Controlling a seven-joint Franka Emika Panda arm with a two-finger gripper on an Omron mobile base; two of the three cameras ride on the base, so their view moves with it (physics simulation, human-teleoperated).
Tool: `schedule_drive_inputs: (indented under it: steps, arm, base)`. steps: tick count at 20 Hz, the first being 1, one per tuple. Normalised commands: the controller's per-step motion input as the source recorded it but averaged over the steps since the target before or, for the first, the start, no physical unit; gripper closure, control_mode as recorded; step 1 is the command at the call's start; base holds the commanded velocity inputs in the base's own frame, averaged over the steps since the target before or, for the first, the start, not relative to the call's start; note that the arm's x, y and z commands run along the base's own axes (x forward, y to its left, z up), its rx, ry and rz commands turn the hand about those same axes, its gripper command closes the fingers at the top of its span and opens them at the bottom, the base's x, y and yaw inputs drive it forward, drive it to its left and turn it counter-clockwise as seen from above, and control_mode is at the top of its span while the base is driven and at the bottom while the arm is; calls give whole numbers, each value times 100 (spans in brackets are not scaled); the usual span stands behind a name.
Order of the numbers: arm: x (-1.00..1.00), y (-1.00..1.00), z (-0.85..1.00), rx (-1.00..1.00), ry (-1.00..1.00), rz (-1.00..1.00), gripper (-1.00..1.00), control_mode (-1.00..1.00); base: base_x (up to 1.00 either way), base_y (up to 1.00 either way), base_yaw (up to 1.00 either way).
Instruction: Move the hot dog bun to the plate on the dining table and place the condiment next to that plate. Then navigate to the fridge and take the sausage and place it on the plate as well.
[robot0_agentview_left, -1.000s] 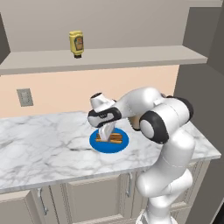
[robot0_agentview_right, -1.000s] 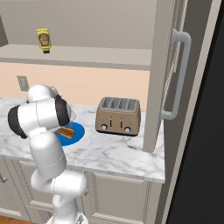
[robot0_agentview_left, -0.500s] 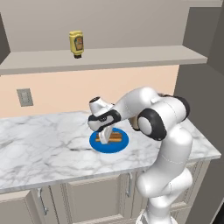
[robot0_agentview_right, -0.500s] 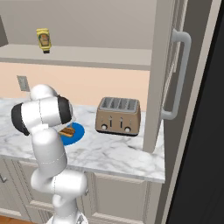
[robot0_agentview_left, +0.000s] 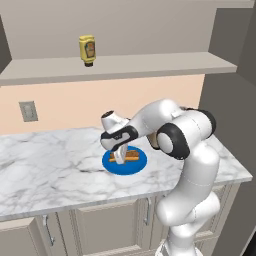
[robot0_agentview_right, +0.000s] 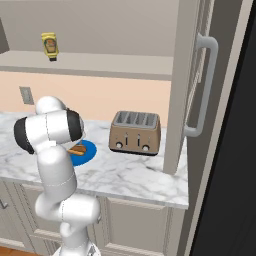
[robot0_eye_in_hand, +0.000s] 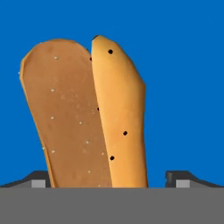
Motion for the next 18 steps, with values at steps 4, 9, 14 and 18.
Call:
schedule_drive_inputs:
  steps: [4,9,14,18]
  arm:
    - [0,8,-26,-2,0,6,100,-100]
    - [-17,0,-3,0,-9,2,100,-100]
    - [-53,-1,54,1,-20,0,100,-100]
    - [-42,0,85,4,-14,0,100,-100]
  base:
    - [0,0,0]
    - [0,0,0]
    - [0,0,0]
    - [0,0,0]
